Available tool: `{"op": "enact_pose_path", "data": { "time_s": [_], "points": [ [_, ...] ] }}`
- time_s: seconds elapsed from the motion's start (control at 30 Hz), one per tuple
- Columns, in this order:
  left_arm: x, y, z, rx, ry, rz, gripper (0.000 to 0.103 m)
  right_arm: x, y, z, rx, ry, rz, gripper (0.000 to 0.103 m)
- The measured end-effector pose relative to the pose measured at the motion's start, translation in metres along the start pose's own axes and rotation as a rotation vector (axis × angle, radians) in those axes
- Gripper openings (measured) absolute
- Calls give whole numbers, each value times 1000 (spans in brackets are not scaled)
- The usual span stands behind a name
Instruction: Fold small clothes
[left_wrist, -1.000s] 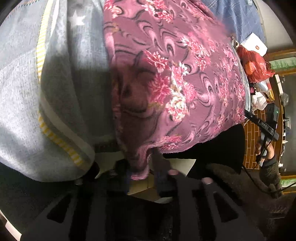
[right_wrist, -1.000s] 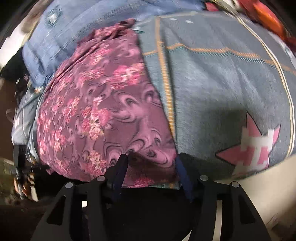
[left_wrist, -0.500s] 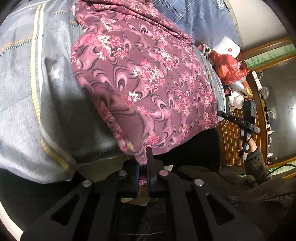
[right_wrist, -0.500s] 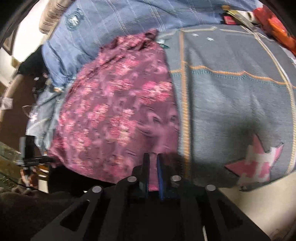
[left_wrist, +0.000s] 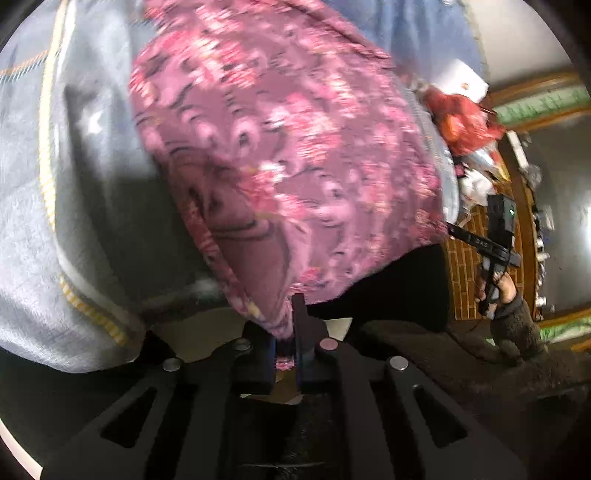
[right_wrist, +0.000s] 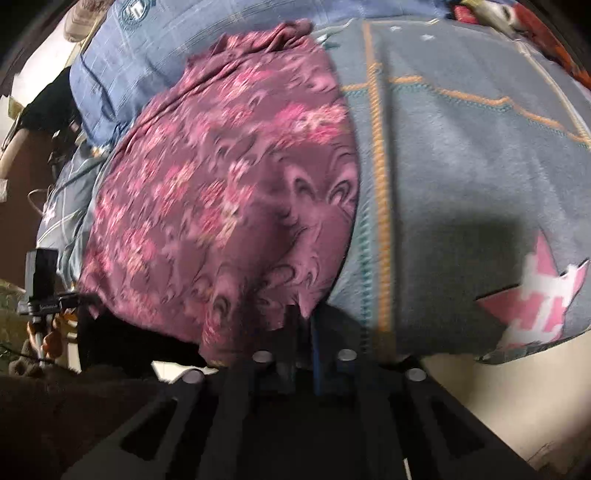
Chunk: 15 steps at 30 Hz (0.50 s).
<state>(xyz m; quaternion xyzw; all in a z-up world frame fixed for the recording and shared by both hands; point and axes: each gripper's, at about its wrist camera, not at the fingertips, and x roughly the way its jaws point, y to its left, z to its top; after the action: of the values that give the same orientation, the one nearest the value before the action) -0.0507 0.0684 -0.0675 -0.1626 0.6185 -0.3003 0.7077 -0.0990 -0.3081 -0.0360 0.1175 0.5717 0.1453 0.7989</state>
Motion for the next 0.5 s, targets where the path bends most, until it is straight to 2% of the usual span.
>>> {"op": "enact_pose_path", "data": {
  "time_s": [0.07, 0.2, 0.33, 0.5],
  "points": [
    [-12, -9, 0, 41, -26, -32, 4, -9, 11, -1, -32, -29, 37, 5],
    [-50, -26, 11, 98, -143, -105, 4, -38, 25, 8, -19, -129, 172, 5],
    [-71, -19, 32, 23, -227, -184, 4, -49, 27, 24, 22, -193, 251, 5],
    [-86, 8, 63, -94, -310, -192, 4, -51, 32, 48, 39, -235, 294, 5]
  ]
}}
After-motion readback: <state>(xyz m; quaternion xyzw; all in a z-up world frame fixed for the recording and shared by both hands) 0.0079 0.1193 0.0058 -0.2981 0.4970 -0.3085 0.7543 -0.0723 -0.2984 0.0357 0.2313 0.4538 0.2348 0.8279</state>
